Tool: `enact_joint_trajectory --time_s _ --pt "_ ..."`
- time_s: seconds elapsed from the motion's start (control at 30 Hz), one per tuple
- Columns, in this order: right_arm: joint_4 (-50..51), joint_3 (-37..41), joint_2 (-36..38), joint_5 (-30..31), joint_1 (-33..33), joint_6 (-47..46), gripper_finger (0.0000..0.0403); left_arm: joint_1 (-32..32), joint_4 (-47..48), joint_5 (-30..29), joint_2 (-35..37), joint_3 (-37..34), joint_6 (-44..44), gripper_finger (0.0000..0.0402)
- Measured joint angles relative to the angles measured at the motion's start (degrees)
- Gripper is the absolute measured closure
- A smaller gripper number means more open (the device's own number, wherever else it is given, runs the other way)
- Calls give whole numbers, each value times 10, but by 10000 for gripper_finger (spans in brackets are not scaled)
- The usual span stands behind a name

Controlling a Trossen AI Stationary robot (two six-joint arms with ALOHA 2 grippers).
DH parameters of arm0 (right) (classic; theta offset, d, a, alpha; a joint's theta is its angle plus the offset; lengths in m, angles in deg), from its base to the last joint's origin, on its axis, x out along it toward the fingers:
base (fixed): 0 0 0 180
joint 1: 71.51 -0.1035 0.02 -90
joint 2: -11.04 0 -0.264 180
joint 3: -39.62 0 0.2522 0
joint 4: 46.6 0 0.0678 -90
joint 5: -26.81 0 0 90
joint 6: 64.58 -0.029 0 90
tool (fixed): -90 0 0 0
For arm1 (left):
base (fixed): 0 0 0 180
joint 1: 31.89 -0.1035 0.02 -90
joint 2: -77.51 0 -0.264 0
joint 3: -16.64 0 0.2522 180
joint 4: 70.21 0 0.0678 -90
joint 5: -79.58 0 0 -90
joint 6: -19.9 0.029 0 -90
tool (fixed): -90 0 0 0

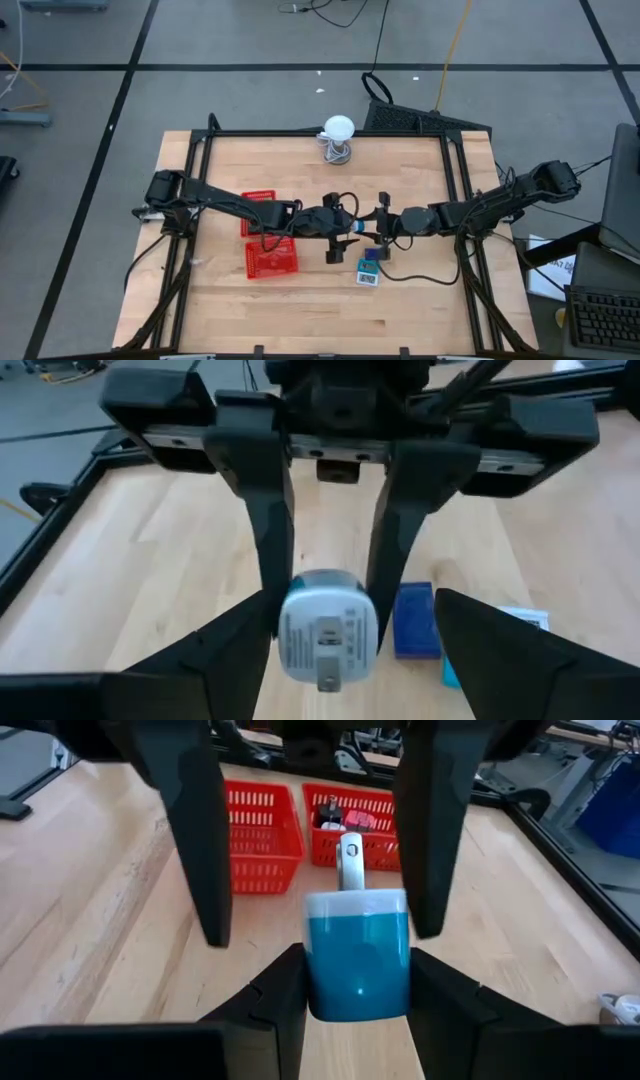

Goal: Pick & Place Office items
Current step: Put the blue charger adapter into the top red basket

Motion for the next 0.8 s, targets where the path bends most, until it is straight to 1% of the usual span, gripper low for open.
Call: enact_joint_trajectory --time_s 0.13,0.27,0.43,0.57,0.67,0.73,0.8 --pt "-3 0 0 0 -1 0 278 -4 -6 -4 4 0 -13 123" --pt "-6 0 0 0 -1 0 278 -8 -1 -4 5 0 -13 136" --pt "-6 0 0 -2 -1 0 278 -12 14 -3 5 0 -15 177" --pt "-11 0 0 -13 -1 3 278 -12 14 2 5 0 -32 222" --pt "-16 0 0 -15 -1 3 278 -13 12 19 3 0 -42 255" --pt "-15 1 0 -17 -1 2 278 -14 12 26 2 0 -42 267" --pt "-15 1 0 -27 -1 2 278 -14 12 26 2 0 -46 267"
